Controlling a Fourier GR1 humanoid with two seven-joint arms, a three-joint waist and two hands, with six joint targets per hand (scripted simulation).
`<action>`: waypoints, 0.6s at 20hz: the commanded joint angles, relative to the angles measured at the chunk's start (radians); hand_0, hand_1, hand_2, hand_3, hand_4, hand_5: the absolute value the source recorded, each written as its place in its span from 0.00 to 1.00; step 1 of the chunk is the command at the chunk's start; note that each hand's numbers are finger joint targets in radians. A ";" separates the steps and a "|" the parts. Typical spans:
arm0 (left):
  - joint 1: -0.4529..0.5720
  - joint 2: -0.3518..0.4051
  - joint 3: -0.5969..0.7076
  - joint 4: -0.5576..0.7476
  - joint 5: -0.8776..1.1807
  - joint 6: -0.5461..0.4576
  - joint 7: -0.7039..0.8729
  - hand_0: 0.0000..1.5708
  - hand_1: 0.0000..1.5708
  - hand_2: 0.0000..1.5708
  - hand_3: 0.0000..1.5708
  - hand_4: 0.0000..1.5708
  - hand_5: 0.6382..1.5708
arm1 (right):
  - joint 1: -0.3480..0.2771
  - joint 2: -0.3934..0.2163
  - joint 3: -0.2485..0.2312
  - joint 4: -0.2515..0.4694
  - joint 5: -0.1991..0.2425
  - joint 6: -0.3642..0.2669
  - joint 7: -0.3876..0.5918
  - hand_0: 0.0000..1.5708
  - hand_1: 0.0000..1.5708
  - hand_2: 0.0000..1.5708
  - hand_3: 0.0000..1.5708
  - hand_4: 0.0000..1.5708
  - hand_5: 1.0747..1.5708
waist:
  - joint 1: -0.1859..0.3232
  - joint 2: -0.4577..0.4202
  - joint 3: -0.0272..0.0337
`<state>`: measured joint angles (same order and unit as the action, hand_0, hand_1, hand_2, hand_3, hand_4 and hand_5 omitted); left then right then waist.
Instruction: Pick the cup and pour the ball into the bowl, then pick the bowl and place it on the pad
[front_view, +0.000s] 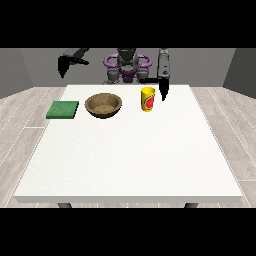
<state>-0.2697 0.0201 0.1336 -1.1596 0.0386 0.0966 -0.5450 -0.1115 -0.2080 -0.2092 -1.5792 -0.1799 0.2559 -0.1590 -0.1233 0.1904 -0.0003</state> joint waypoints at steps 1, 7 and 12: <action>-0.105 -0.001 0.041 0.143 -0.011 0.053 -0.080 0.00 0.00 0.00 0.00 0.00 0.94 | -0.007 -0.023 -0.011 0.048 -0.003 0.051 -0.062 0.00 0.00 0.00 0.00 0.00 1.00 | -0.029 0.049 0.0000; -0.155 0.029 0.075 0.364 0.016 -0.001 -0.231 0.00 0.00 0.00 0.00 0.00 0.94 | -0.026 -0.015 -0.025 0.099 -0.006 0.051 -0.097 0.00 0.00 0.00 0.00 0.00 1.00 | -0.008 0.046 -0.0002; -0.223 0.049 0.095 0.475 0.015 0.017 -0.300 0.00 0.00 0.00 0.00 0.00 0.95 | -0.029 -0.016 -0.022 0.125 0.008 0.061 -0.136 0.00 0.00 0.00 0.00 0.00 1.00 | -0.027 0.067 -0.0002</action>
<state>-0.4434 0.0355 0.1977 -0.7897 0.0423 0.1319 -0.7737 -0.1495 -0.2296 -0.2392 -1.4554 -0.1808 0.3070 -0.2652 -0.1354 0.2463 -0.0004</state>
